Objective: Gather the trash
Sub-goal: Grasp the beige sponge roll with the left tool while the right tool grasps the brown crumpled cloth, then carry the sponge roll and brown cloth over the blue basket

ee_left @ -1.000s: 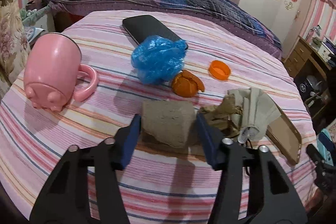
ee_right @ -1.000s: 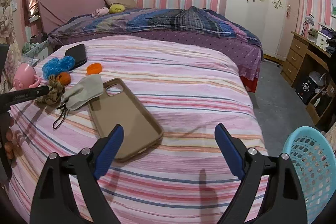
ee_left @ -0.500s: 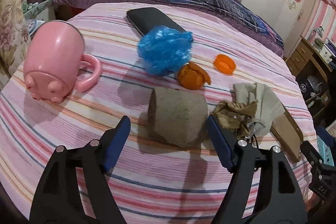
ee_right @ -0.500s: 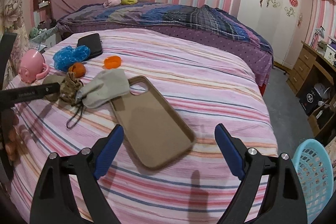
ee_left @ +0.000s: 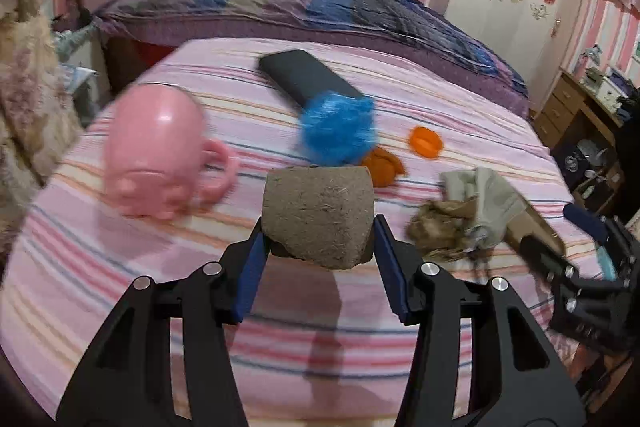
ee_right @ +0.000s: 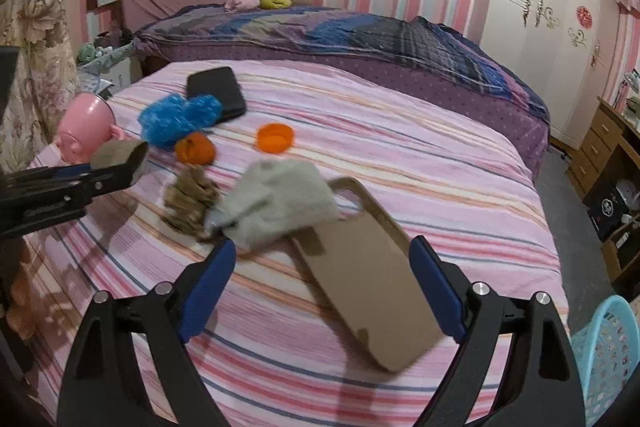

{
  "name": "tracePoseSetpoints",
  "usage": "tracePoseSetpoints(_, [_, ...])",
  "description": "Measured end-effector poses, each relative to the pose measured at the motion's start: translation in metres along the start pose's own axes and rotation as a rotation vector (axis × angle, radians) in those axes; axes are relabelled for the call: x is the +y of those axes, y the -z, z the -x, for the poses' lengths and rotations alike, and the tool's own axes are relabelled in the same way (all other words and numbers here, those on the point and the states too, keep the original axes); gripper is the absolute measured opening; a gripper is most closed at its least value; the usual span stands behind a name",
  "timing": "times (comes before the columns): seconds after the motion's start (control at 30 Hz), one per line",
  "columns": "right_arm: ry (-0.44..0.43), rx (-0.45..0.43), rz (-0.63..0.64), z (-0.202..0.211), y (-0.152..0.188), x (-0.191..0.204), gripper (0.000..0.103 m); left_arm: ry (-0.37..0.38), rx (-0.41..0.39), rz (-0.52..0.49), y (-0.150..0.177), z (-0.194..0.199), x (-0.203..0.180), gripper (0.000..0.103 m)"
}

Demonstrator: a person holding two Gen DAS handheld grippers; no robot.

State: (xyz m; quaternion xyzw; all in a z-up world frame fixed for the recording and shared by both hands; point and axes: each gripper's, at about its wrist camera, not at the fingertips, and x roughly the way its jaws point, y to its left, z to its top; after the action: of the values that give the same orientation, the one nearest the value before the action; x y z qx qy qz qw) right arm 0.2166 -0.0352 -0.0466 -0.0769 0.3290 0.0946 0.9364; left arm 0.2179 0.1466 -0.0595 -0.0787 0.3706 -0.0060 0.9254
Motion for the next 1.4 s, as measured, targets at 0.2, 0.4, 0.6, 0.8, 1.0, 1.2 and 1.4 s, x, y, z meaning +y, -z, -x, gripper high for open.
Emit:
tracePoseSetpoints(0.2, [-0.064,0.007,0.057,-0.022,-0.017,0.040,0.087,-0.104,-0.002,0.029,0.005,0.014,0.035,0.050])
tracePoseSetpoints(0.4, [-0.089,0.052,0.115,-0.038,-0.025,0.069,0.080,-0.135,-0.026,0.064,0.003,0.028,0.062,0.050])
tracePoseSetpoints(0.6, [-0.104,0.087,0.186,-0.048,-0.026,0.088,0.051,-0.136,-0.040,0.080,0.002,0.034,0.067,0.050])
tracePoseSetpoints(0.8, [-0.108,0.021,0.165,-0.017,-0.031,0.077,0.050,-0.138,-0.044,0.056,0.002,0.035,0.055,0.050])
tracePoseSetpoints(1.0, [-0.063,-0.019,0.130,0.018,-0.025,0.045,0.050,-0.138,-0.058,0.028,0.005,0.041,0.033,0.050])
tracePoseSetpoints(1.2, [-0.006,-0.019,0.085,0.048,-0.012,0.005,0.050,-0.107,-0.062,0.021,0.010,0.046,0.007,0.050])
tracePoseSetpoints(1.4, [0.073,-0.018,0.031,0.079,0.015,-0.052,0.050,-0.075,-0.078,-0.029,0.015,0.054,-0.037,0.050])
